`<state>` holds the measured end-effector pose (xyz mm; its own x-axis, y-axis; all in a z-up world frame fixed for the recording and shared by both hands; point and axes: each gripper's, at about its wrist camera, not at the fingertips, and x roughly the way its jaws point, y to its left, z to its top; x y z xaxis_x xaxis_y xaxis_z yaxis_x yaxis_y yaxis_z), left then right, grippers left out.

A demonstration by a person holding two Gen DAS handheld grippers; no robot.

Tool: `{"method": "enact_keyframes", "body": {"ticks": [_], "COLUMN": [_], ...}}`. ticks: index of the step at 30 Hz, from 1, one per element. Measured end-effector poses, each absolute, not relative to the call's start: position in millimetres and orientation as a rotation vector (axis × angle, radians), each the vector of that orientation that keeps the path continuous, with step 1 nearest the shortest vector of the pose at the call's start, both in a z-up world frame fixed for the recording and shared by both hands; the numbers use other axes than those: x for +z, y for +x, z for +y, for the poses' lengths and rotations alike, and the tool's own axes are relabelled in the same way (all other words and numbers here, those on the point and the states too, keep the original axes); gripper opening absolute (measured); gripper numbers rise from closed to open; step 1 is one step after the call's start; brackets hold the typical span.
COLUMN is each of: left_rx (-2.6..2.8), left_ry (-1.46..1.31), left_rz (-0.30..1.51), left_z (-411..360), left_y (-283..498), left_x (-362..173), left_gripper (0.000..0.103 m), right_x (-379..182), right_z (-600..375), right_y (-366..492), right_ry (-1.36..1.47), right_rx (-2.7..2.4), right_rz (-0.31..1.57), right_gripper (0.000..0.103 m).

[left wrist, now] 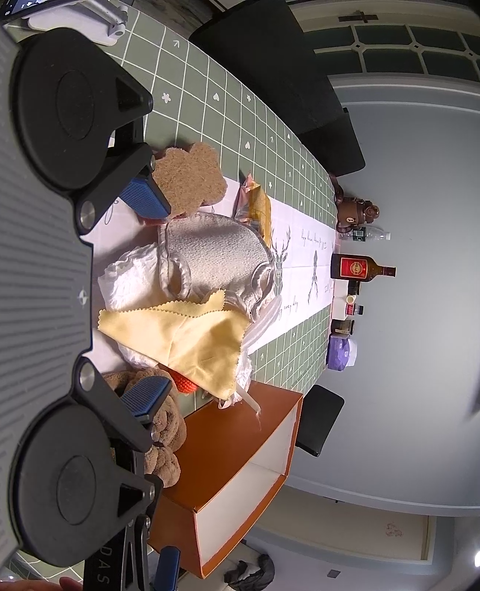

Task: Organize soft objects

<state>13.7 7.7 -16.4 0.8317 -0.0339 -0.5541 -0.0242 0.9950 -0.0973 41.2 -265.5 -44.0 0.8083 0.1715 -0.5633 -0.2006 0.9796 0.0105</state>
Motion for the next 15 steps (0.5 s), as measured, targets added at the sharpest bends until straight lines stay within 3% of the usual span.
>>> {"method": "enact_keyframes", "body": {"ticks": [15], "left_rx": [-0.012], "left_ry": [-0.102], "left_rz": [0.587], "left_z": [9.4], "left_y": [12.6], "left_x": [-16.6], "left_gripper": [0.103], "right_x": [-43.8], "right_z": [-264.2], "right_y": [41.1], "right_ry": [-0.05], "right_rx": [0.202], "right_rz": [0.598], "right_gripper": [0.1]}}
